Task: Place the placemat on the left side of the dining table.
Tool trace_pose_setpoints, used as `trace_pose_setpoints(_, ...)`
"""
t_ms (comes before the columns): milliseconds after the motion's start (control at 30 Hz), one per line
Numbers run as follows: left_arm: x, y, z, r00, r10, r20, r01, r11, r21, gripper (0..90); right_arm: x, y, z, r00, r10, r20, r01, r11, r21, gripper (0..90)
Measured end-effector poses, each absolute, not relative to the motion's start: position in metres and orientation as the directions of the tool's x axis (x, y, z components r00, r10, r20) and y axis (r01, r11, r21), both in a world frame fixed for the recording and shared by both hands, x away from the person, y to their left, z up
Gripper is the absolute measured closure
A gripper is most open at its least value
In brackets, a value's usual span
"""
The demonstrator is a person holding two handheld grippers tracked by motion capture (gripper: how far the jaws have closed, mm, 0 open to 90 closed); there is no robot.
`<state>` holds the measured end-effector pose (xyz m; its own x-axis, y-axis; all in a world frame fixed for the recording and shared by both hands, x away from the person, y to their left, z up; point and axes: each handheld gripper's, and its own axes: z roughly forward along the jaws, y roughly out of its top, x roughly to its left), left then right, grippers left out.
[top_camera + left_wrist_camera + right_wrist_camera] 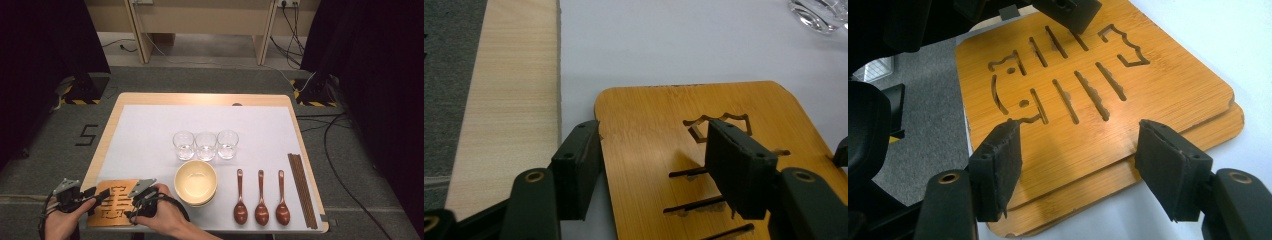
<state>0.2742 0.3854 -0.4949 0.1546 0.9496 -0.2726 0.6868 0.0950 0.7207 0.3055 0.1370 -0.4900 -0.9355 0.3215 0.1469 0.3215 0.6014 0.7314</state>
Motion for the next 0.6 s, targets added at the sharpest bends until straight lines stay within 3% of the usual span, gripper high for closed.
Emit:
trace_pose_setpoints(300, 0.272, 0.393, -0.478, 0.135, 0.928, -0.348, 0.645, 0.184, 0.742, 46.6, 0.305, 0.138, -0.491, -0.940, 0.310, 0.146, 0.313, 0.604, 0.733, 34.6)
trace_pose_setpoints(600, 0.272, 0.385, -0.441, 0.231, 0.868, -0.440, 0.556, 0.253, 0.792, 49.7, 0.307, 0.136, -0.492, -0.947, 0.280, 0.157, 0.300, 0.599, 0.742, 34.2)
